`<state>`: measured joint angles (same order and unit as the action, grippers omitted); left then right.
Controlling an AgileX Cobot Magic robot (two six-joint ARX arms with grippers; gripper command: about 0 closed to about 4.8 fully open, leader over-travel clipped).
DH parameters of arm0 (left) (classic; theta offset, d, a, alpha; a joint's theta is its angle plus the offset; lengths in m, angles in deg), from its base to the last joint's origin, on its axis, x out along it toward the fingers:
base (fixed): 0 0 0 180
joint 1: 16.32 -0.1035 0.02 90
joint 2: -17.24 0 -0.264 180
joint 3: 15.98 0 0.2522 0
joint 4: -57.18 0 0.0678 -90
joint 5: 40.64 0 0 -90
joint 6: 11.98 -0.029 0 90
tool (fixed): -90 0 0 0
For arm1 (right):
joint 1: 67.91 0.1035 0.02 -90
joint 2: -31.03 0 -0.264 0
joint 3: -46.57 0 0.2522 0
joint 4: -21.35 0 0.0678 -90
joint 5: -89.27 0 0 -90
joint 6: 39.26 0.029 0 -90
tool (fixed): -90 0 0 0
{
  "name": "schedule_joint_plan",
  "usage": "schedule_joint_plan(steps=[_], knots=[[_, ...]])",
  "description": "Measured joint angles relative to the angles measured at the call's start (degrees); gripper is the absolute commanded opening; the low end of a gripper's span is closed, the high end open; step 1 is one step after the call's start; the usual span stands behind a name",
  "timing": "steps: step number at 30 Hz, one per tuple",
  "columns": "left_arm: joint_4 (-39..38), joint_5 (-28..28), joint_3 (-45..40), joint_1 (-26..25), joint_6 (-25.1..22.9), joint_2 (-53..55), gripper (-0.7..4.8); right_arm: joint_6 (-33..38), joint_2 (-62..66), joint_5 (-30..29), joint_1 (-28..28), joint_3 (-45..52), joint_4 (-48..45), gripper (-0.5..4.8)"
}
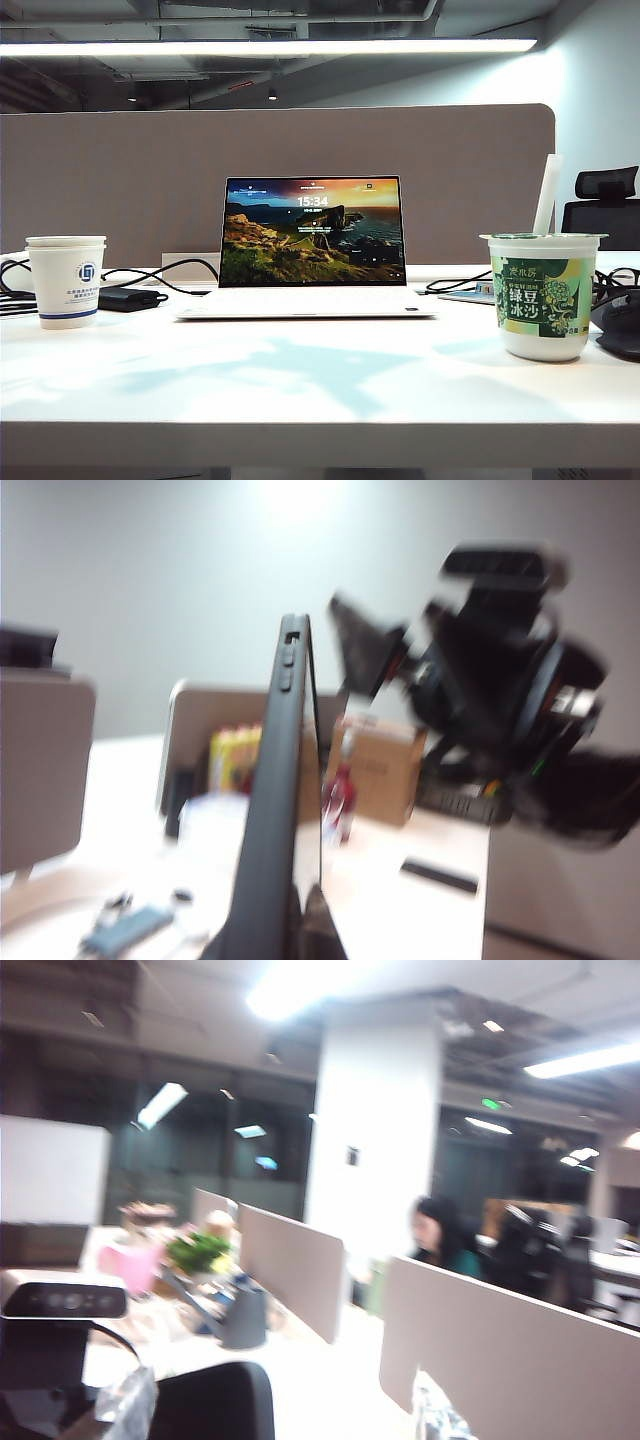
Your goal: Pick up the black phone, pick up the charger plug, insert the charger plug into the phone's charging port, and finally place the connected phone back on the desk.
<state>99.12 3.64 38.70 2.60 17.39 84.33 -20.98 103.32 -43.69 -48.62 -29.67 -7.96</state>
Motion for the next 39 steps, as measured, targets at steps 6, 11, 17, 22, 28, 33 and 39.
schedule_joint_plan(steps=[6,11,17,22,28,33,39], knots=[[-11.1,-0.7,0.0,-0.1,-8.7,0.2,-0.07,-12.7,-4.2,-1.1,-0.5,0.0,16.4,3.28],[-28.2,-0.7,5.0,0.0,-20.1,0.2,-0.06,-21.2,-4.4,-1.7,1.2,0.0,28.4,3.28],[-49.9,0.2,12.3,0.2,-36.7,0.1,-0.06,-28.7,-4.4,-1.6,2.8,0.0,37.2,3.28],[-56.4,1.1,12.8,0.2,-42.1,0.1,-0.07,-33.1,-4.3,-0.7,4.2,0.0,40.7,3.28],[-65.1,2.3,12.8,5.4,-52.1,0.1,-0.07,-37.6,-3.3,1.1,6.0,0.1,45.4,3.29],[-72.8,10.1,12.8,10.3,-60.7,0.2,-0.06,-41.9,-3.0,1.2,7.1,0.0,50.1,3.28],[-74.6,12.0,12.7,10.5,-63.0,0.2,-0.07,-48.4,-2.6,1.8,8.2,0.0,60.2,3.28]])
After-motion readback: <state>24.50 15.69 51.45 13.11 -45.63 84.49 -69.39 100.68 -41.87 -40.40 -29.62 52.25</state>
